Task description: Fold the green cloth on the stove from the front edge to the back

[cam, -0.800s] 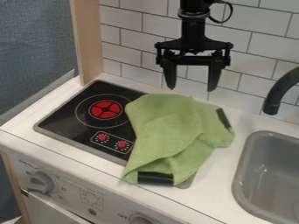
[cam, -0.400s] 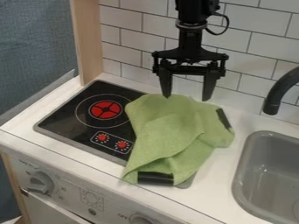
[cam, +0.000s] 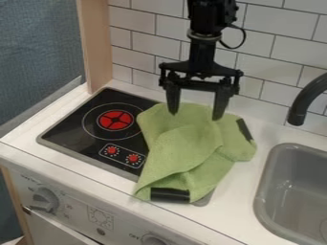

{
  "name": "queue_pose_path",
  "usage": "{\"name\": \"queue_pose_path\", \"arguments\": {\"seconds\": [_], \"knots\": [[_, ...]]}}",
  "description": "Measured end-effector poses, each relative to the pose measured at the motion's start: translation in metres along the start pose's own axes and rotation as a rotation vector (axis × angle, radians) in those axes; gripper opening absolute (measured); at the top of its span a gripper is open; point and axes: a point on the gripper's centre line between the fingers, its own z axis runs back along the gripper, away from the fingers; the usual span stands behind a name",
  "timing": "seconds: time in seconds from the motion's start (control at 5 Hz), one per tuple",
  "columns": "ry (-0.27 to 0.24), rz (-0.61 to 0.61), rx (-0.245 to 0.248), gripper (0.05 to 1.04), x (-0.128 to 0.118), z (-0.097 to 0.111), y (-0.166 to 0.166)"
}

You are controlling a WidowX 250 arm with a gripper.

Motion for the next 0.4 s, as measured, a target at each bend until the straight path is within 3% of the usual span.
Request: {"name": "queue_pose_path", "arguments": {"seconds": [0.4], "knots": [[-0.026, -0.117, 0.044, 1.001, -0.037, 0.008, 0.004]]}}
